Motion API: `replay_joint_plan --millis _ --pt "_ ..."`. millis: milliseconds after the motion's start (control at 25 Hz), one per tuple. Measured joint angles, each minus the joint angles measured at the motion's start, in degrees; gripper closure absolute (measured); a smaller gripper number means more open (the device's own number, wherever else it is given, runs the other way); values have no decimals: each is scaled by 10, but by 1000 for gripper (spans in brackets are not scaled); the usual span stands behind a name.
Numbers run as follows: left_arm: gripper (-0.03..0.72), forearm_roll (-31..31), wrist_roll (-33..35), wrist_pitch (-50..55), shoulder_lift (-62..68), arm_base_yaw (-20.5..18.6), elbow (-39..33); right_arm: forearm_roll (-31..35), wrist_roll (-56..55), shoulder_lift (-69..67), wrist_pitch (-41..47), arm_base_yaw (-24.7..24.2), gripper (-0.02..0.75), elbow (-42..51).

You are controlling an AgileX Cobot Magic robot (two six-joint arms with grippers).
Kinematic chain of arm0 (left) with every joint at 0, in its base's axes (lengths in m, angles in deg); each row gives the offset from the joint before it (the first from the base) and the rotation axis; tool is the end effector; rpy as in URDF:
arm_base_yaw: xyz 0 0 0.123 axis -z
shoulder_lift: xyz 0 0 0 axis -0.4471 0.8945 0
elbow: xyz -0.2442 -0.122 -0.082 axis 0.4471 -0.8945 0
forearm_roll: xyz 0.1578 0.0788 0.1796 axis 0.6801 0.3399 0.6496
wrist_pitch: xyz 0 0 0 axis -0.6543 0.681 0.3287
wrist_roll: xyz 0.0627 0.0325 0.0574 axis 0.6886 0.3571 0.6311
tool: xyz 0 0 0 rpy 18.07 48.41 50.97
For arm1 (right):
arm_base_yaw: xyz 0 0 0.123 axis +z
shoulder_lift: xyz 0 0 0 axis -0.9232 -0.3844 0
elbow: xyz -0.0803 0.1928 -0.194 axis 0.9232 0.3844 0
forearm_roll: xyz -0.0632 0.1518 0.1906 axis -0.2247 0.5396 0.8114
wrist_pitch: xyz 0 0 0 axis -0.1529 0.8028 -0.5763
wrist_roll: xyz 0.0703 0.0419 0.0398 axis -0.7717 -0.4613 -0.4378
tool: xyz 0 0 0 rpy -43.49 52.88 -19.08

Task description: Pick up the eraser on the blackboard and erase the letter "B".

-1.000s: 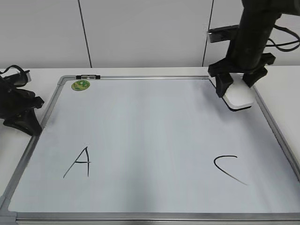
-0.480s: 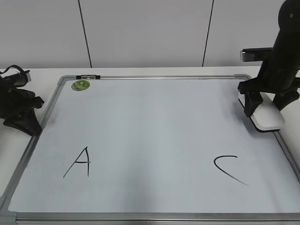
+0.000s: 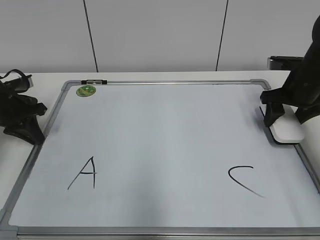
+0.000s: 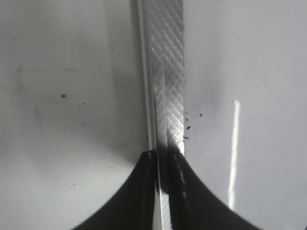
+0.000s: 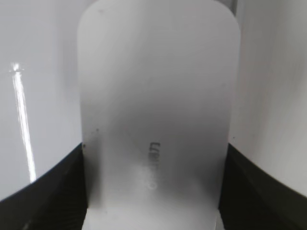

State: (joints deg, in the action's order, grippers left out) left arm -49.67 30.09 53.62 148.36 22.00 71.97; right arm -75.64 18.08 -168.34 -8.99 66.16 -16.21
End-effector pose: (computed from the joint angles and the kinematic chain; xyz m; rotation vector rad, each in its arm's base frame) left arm 0.4087 0.0020 0.1211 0.0475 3.0411 -0.5181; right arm 0.4127 -0.0028 0.1737 -0.0547 2.9935 0.0936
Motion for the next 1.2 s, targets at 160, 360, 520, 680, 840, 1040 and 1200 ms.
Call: replay_joint_plan --millis 160,360,520,680,840,1040,1200 --pt "654 0 0 0 0 0 0 3 0 0 -4 0 213 1" --pt "654 0 0 0 0 0 0 3 1 0 -2 0 213 10" --pt "654 0 0 0 0 0 0 3 1 -3 -4 0 213 18" --pt "654 0 0 0 0 0 0 3 1 -10 -5 0 213 19" --pt "654 0 0 0 0 0 0 4 1 -18 -5 0 197 19" --pt "654 0 0 0 0 0 0 11 1 -17 -2 0 120 19" --pt "654 0 0 0 0 0 0 -1 1 9 13 0 111 19"
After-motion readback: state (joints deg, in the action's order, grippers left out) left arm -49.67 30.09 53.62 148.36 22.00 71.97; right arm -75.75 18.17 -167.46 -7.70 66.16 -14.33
